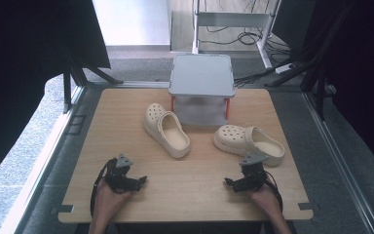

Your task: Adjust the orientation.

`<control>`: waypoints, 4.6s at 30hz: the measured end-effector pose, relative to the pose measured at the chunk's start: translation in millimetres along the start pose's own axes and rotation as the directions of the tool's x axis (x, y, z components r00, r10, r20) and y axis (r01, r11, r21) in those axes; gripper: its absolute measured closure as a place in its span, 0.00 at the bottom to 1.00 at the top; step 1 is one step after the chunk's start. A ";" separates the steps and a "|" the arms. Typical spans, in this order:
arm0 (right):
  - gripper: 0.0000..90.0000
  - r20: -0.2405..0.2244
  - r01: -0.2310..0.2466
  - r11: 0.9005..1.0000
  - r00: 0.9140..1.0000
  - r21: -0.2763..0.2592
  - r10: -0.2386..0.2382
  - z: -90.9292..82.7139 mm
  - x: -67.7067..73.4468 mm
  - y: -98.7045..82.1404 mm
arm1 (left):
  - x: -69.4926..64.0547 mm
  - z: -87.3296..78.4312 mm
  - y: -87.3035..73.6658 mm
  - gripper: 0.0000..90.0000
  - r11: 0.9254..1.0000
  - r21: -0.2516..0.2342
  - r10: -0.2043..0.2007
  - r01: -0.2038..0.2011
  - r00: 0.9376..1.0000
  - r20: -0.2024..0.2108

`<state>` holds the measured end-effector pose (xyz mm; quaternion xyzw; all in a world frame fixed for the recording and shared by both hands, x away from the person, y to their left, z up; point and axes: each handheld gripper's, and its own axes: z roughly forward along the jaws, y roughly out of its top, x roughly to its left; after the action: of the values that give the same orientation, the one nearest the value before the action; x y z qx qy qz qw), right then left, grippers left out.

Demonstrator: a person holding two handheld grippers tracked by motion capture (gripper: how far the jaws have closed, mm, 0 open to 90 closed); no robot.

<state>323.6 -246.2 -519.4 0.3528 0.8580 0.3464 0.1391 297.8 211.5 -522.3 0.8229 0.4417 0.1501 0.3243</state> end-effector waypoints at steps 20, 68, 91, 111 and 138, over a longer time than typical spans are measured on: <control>0.00 0.001 -0.004 1.000 1.000 0.001 0.004 -0.1 0.9 -0.1 | -0.1 1.6 1.5 0.00 1.000 0.006 -0.001 0.001 1.000 -0.005; 0.02 -0.192 0.011 0.998 0.981 -0.057 -0.022 -4.7 2.0 111.1 | 0.1 1.5 1.6 0.00 1.000 0.007 0.002 -0.002 1.000 -0.005; 0.15 -0.146 -0.046 0.999 0.988 -0.011 0.044 61.1 -5.3 187.7 | 0.1 1.6 1.6 0.00 1.000 0.006 0.000 0.000 1.000 -0.005; 0.45 -0.114 -0.025 0.999 0.993 0.043 0.030 133.1 16.9 235.9 | 0.1 1.6 1.5 0.00 1.000 0.006 0.001 0.000 1.000 -0.006; 0.86 -0.093 -0.062 0.994 0.993 0.089 0.070 123.9 33.5 250.3 | 0.2 1.4 1.4 0.00 1.000 0.005 -0.001 0.001 1.000 -0.003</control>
<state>487.0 -33.3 -435.3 0.3697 0.8657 0.3300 0.0709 299.6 210.6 -522.4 0.8234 0.4430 0.1503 0.3214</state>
